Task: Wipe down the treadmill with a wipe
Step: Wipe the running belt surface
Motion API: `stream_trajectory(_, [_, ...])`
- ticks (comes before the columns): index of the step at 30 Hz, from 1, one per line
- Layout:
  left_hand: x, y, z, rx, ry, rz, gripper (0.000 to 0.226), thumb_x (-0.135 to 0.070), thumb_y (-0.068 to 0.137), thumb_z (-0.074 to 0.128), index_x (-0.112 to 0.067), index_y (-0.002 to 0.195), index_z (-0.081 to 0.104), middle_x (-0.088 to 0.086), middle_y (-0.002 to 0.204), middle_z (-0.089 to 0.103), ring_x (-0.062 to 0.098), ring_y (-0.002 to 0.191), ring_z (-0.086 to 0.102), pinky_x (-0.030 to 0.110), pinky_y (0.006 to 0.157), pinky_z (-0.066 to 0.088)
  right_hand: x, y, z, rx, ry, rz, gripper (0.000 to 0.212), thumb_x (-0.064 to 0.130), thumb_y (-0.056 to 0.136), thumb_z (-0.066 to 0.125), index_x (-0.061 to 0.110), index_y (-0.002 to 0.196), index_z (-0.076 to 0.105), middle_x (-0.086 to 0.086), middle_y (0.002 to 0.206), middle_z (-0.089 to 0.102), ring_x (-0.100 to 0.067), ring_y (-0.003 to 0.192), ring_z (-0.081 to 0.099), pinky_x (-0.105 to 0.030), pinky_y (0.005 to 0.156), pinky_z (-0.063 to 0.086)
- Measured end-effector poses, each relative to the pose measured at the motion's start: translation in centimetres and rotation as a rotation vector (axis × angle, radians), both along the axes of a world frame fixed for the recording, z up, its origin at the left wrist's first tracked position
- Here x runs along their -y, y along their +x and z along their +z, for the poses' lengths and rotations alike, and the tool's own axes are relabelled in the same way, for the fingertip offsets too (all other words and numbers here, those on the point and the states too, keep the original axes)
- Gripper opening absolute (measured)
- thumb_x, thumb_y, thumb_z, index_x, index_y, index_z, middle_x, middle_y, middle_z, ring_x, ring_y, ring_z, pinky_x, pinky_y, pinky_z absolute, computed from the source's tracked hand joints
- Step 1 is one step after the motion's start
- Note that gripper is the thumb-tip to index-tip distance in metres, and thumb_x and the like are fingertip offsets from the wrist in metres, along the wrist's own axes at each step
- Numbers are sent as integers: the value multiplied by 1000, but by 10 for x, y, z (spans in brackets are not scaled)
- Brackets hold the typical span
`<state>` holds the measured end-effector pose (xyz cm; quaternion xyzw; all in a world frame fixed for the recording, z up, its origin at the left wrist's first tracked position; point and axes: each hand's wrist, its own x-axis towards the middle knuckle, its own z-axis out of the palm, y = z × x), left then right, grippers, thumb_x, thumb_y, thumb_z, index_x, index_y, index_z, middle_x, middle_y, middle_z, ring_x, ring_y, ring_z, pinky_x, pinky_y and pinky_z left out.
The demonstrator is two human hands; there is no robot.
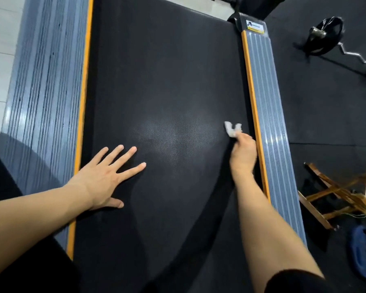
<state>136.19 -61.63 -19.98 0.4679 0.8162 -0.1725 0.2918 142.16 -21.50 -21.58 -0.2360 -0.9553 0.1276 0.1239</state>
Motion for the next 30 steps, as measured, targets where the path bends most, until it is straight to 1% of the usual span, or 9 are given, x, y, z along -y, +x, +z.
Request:
stream_trajectory(3, [1,-1,0,14,-8,2,114,-86,86,38,-39,139,-51,10,151,-53,38,148,-35,54,126,-8,-6,-8,-4,11,-70,-431,36,-2,93,48,7,118,72,-20,104,69,-38,97,64,-38,83,47])
stream_trajectory(5, [0,-1,2,23,-9,10,113,-86,87,37,-39,139,-51,9,151,-54,38,148,-36,54,126,-9,32,-27,-7,-64,-125,-491,33,3,93,49,10,113,75,-20,93,69,-41,86,65,-44,74,49])
stream_trajectory(9, [-2,-1,5,28,-12,19,113,-84,88,39,-38,141,-49,9,152,-52,38,148,-36,55,126,-8,141,-41,-15,-124,-182,135,33,9,94,50,11,120,72,-8,102,70,-28,92,61,-37,87,48])
stream_trajectory(12, [-1,1,5,16,3,32,113,-83,88,42,-39,142,-47,9,154,-50,37,150,-33,55,125,-8,138,-35,3,-29,-75,433,38,8,96,51,15,128,68,1,116,70,-14,103,60,-20,101,44])
stream_trajectory(14, [0,1,4,16,11,44,114,-82,88,43,-39,143,-47,9,154,-50,37,150,-32,54,126,-8,84,-26,10,51,-31,210,32,10,95,50,14,116,74,-4,107,72,-1,89,60,-6,84,40])
stream_trajectory(17, [0,0,3,33,11,47,114,-83,87,42,-40,141,-48,9,153,-52,37,150,-33,55,126,-8,9,-12,22,40,-34,-299,37,1,94,47,10,120,72,-14,98,68,-28,92,64,-27,78,44])
stream_trajectory(20, [-1,-1,5,50,9,53,114,-83,88,42,-40,141,-48,9,152,-53,38,149,-33,55,125,-8,8,-21,20,32,-165,-581,33,8,100,46,12,121,70,-6,107,66,-29,107,64,-23,83,43])
stream_trajectory(26, [-5,-5,15,82,-40,30,108,-69,94,50,-37,151,-36,10,157,-45,38,151,-30,56,125,-6,183,-56,20,24,-292,94,30,8,92,48,16,105,73,-9,97,70,-29,92,63,-33,79,48])
stream_trajectory(30, [8,-29,33,67,-75,-96,90,-53,101,49,-37,160,-17,6,168,-24,34,157,-12,51,127,2,230,-50,7,-70,-199,500,45,9,91,44,16,129,68,-1,109,70,-22,98,59,-35,88,51])
